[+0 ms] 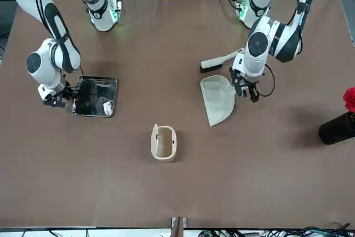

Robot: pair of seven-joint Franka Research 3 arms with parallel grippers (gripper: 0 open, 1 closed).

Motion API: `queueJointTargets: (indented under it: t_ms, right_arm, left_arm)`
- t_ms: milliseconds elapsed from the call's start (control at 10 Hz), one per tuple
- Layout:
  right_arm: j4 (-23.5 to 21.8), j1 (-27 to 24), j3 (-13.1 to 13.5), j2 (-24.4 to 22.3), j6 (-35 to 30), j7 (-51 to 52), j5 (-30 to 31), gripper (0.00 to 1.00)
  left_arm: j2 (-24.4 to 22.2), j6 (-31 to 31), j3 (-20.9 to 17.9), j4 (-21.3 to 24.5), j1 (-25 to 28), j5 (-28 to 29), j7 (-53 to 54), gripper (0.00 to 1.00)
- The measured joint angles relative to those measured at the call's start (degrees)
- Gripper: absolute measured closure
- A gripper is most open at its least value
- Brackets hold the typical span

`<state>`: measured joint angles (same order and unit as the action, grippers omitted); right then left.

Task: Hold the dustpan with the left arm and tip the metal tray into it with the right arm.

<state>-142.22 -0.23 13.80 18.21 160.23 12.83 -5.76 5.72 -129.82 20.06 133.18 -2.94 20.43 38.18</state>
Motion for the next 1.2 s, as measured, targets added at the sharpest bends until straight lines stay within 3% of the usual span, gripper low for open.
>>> queueJointTargets:
  t_ms: [200,400,500,600,900,1200]
  right_arm:
    - [0.1,0.0,-0.2,-0.1,0.1,0.0,-0.1,0.48]
    - [0.2,0.0,-0.3,-0.1,0.1,0.0,-0.2,0.63]
    - [0.4,0.0,-0.2,-0.1,0.1,0.0,-0.3,0.78]
    - [0.4,0.0,-0.2,-0.5,-0.2,0.3,-0.6,0.85]
    - [0.4,0.0,-0.2,-0.4,-0.2,0.4,-0.8,0.85]
    - [0.4,0.0,-0.2,-0.4,-0.2,0.4,-1.0,0.85]
  left_arm:
    - [0.8,-0.5,0.0,1.7,0.0,1.5,0.0,0.08]
    - [1.4,-2.4,0.0,3.5,0.0,3.1,-0.4,0.09]
    - [1.8,-3.0,0.0,4.0,0.0,5.1,-1.7,0.1]
    - [2.5,-3.1,0.0,4.4,0.0,7.7,-3.6,0.11]
    - [4.0,-4.1,0.8,5.1,0.0,9.7,-6.2,0.13]
    - [4.5,-5.3,1.3,5.1,0.0,9.7,-7.1,0.22]
